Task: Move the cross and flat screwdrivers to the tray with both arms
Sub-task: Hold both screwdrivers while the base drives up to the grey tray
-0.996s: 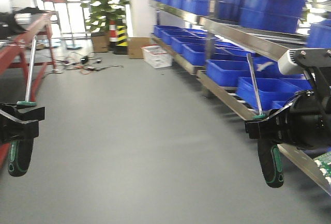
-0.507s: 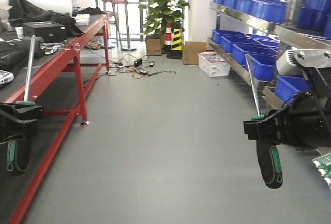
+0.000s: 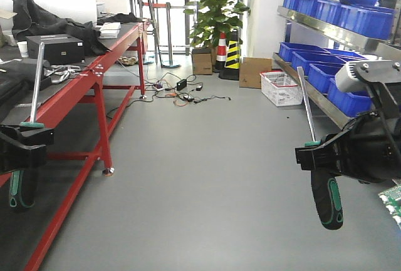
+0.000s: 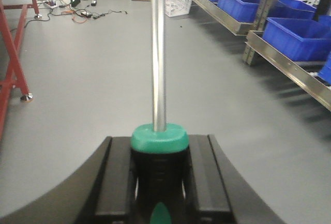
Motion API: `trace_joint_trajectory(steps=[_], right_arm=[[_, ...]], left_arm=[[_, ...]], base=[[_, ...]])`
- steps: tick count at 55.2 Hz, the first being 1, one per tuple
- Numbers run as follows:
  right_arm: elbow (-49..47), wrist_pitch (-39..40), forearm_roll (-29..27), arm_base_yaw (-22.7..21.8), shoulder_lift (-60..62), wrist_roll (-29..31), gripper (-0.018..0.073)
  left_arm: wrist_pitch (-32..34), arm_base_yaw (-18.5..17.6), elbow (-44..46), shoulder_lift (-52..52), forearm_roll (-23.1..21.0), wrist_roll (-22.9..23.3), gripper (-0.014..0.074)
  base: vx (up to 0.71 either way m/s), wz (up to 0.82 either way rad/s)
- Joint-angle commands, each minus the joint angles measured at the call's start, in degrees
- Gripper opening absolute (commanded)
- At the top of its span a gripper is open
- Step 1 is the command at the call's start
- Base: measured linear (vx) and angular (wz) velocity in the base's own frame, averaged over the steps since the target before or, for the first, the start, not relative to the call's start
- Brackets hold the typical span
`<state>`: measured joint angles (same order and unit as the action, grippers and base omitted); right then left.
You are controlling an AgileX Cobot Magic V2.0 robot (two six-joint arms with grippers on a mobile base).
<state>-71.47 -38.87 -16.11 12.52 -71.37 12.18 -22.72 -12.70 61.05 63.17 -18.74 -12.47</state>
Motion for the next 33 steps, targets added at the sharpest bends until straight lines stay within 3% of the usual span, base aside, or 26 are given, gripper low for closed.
trace_joint_trajectory(steps=[1,18,33], right_arm=[[-2.12,4.42,-0.79,-0.1,1.47,0.38,-0.0008],[-2.12,4.44,-0.98,-0.1,1.47,0.38,-0.0008],[-2.12,4.46,-0.93,-0.1,1.47,0.38,-0.0008]], left_arm=[[5.0,-0.2,2.16,-1.25,-1.05,0.14,0.0003],[5.0,-0.2,2.16,-1.25,-1.05,0.14,0.0003],[5.0,-0.2,2.16,-1.25,-1.05,0.14,0.0003]], base=[[0.6,0.06],[0.59,-0.01],[0.56,-0.28]])
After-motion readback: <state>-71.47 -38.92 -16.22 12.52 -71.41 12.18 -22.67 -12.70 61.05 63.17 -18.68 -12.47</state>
